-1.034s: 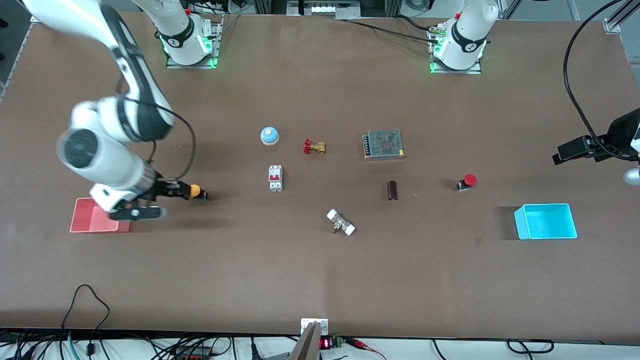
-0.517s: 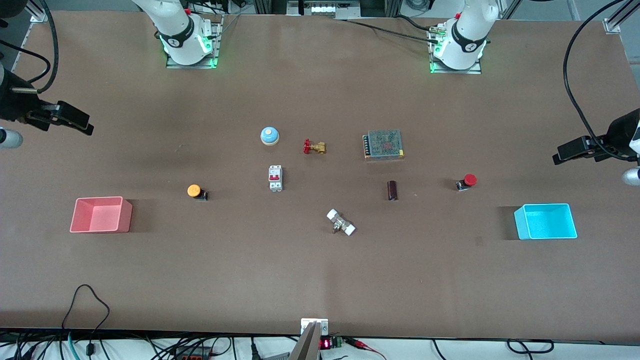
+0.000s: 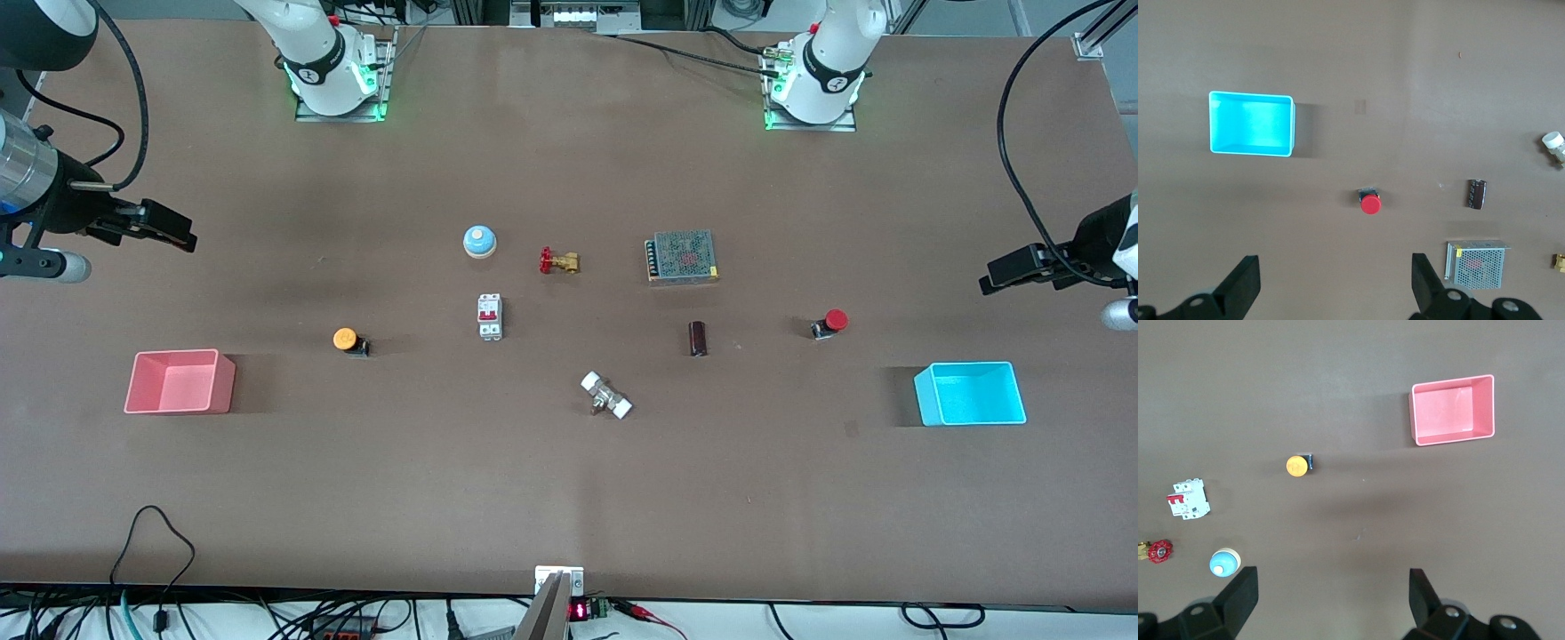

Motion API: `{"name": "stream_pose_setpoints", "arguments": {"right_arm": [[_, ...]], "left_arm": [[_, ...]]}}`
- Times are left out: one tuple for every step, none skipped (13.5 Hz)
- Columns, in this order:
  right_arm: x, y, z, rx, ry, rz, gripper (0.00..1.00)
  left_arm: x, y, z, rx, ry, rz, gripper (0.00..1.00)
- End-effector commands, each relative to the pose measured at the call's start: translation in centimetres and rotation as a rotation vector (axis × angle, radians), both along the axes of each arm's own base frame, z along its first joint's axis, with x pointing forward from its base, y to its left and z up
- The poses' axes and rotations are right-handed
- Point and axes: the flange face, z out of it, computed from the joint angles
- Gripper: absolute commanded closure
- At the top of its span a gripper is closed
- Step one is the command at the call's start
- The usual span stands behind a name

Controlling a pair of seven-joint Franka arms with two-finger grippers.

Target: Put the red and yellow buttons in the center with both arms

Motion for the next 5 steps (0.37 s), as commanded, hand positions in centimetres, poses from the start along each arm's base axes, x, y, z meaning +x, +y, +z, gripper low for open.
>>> {"name": "stream_pose_setpoints", "arguments": {"right_arm": [[-0.17,0.37,0.22,0.01,-0.01,-0.009,0.0],[-0.17,0.36,0.22,0.01,-0.01,-0.009,0.0],[-0.17,0.1,0.21,0.01,-0.009,-0.014,0.0],[-0.17,0.1,0.21,0.01,-0.009,-0.014,0.0],[-0.18,0.1,0.19,0.01,-0.007,-0.014,0.0]], "left_arm": [[-1.4,-0.41,0.69,0.023,-0.018,-0.016,0.0],[-1.41,-0.53,0.67,0.028,-0.016,-0.019,0.0],[-1.49,-0.59,0.85,0.048,-0.018,-0.024,0.0],[-1.48,-0.98,0.84,0.05,-0.016,-0.032,0.0],[-1.48,-0.99,0.84,0.05,-0.016,-0.032,0.0]]}}
